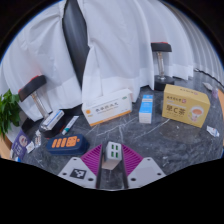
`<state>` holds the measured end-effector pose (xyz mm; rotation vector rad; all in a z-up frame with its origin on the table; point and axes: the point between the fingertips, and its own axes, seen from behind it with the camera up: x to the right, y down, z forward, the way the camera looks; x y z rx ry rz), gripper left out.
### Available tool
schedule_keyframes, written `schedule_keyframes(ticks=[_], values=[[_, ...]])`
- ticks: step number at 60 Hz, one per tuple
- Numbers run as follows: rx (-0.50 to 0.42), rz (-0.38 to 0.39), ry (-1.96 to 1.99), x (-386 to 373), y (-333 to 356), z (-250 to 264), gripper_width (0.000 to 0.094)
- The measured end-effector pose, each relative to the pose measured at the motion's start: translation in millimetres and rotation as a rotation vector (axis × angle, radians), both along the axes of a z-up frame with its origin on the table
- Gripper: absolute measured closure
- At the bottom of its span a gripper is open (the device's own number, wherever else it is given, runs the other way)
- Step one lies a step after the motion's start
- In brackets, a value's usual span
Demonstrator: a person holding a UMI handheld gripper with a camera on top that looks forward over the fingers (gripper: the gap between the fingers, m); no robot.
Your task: Unplug charger
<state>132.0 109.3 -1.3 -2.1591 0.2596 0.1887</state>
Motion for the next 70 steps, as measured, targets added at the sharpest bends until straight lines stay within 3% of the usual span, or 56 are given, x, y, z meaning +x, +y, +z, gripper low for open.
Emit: schedule_keyframes(ticks=[6,15,26,39,55,70], values=[[-0.020,-0.015,-0.084,31.7,-7.0,-1.2,0.0288],[-0.006,0.025,-0.195,50.4,-26.5,28.8,0.0089],[0.058,0.083,-0.262,27.2,-83.3,101.4,0.0087],[0.108,0.090,-0.299,-23.0,-205.2,167.8,0.0086],[0.094,0.068,-0.333,-72.8,-361.0,192.5,0.0082],[0.099,0.051,-0.340,-91.8,-421.1,210.0,0.0085]])
